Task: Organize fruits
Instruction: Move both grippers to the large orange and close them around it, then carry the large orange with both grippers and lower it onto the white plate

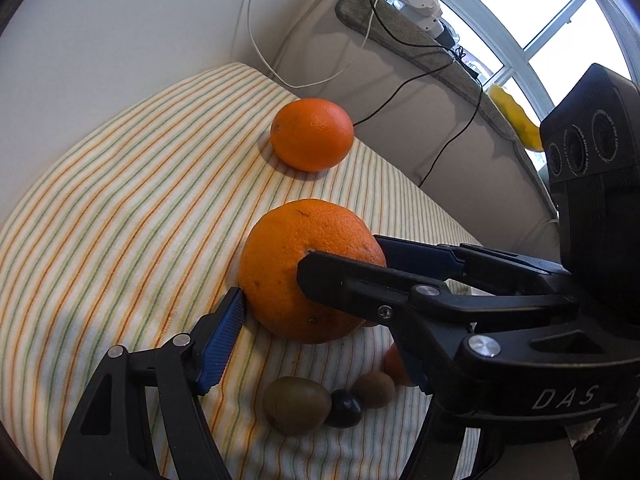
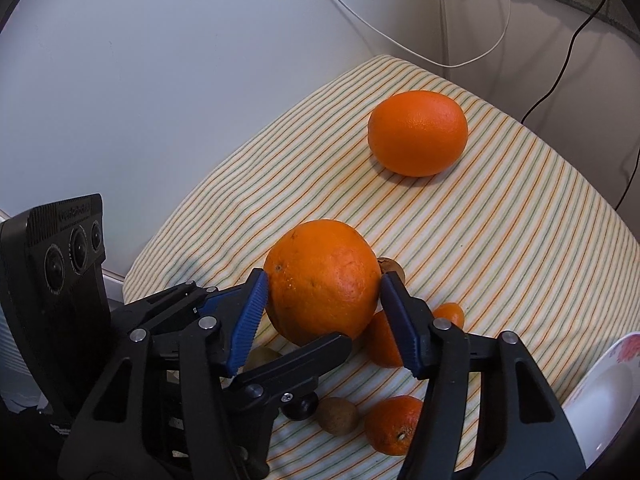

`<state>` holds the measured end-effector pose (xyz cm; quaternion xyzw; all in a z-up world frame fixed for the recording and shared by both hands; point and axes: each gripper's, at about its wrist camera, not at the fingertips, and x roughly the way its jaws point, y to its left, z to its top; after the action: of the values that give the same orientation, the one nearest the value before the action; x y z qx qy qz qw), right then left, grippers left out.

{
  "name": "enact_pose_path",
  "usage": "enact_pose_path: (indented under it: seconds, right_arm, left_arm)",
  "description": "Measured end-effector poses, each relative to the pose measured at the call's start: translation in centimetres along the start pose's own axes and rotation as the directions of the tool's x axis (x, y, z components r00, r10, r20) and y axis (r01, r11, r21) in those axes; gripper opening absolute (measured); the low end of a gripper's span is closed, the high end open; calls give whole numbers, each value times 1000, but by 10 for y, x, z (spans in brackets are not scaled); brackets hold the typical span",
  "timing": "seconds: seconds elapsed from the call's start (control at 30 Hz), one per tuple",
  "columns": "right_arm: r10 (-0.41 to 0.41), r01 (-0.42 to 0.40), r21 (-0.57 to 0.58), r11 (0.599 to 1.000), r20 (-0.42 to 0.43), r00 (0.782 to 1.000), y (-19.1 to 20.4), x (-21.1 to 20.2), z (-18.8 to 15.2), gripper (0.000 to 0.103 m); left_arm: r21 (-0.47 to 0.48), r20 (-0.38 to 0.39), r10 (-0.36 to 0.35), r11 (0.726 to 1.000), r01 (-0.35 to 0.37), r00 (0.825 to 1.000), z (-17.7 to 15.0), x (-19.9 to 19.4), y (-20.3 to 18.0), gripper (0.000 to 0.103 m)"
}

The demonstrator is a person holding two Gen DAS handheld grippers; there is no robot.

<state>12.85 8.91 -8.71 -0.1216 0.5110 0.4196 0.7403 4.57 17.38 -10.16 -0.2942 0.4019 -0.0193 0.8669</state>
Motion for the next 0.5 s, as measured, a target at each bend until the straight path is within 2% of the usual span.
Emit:
enact_pose_path:
  seconds: [0.3, 0.5]
  right_arm:
    - [-18, 20, -42, 999, 66, 998, 10, -19, -6, 60]
    - [-34, 39, -50, 998, 114, 993, 8, -41, -15, 60]
  left_arm:
    - [45, 44, 21, 999, -23, 999, 0, -17, -13, 71]
    - [79, 66, 8, 997, -13, 998, -1, -26, -33, 71]
